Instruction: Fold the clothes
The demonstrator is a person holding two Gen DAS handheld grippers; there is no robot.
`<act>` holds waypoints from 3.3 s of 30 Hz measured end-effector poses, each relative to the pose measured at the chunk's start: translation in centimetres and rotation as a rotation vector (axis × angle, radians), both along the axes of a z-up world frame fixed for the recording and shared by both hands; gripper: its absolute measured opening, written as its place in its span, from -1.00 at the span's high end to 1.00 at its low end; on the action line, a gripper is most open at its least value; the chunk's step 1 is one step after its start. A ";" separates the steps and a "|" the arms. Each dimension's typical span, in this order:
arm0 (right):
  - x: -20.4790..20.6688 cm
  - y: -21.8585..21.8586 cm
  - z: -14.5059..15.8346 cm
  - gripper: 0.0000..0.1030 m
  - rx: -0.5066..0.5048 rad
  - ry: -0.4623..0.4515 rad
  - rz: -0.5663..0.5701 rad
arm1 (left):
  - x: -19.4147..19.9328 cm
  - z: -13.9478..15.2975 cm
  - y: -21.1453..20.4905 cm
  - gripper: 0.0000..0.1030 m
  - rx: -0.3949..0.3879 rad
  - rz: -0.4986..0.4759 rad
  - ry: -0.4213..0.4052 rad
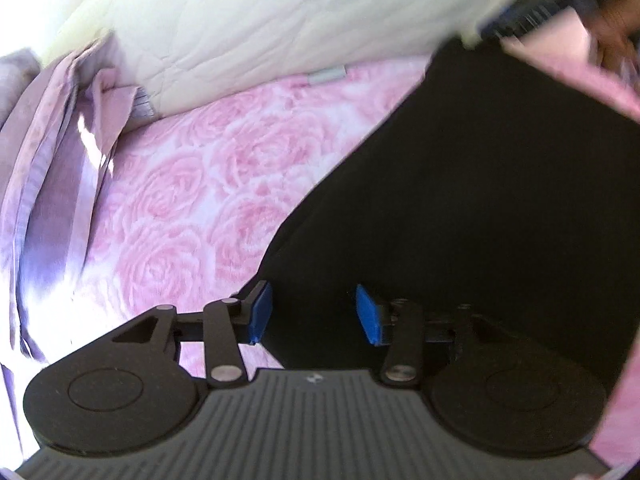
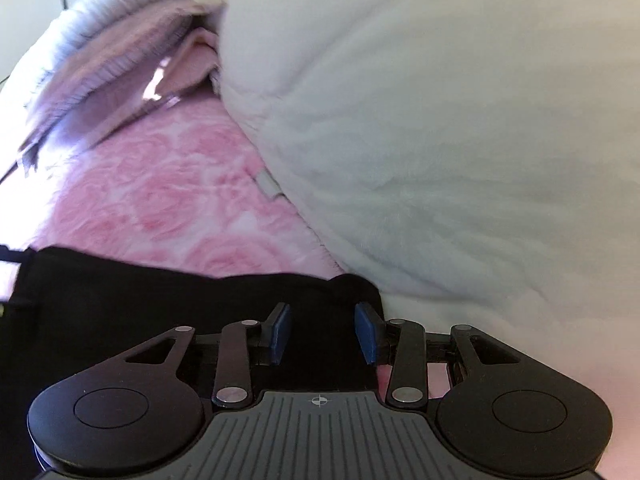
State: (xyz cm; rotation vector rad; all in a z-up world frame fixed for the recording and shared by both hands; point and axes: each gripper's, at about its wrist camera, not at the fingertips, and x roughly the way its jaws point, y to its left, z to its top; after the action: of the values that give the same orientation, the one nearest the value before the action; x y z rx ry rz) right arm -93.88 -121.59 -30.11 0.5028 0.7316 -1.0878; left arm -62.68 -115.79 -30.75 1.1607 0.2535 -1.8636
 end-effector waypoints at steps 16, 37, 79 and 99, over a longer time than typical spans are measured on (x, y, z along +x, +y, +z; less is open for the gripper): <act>1.9 7.4 0.3 0.22 0.058 0.027 0.114 | 4.4 1.4 0.8 0.26 0.066 0.170 0.102; 1.9 19.0 -0.8 0.21 0.110 0.161 0.206 | 0.8 -0.3 10.6 0.19 0.072 0.144 -0.006; 4.1 37.2 16.3 -0.55 0.164 -0.002 -0.287 | -2.4 17.6 32.3 -0.89 0.137 0.662 0.354; 5.1 36.9 16.1 -0.55 0.171 0.014 -0.263 | -2.8 17.0 31.0 -0.87 0.120 0.664 0.357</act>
State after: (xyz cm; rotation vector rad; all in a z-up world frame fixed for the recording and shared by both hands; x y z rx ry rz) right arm -88.80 -84.72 -14.00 0.7545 0.7898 -1.2798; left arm -65.47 -84.76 -13.80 0.6850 0.8509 -1.4497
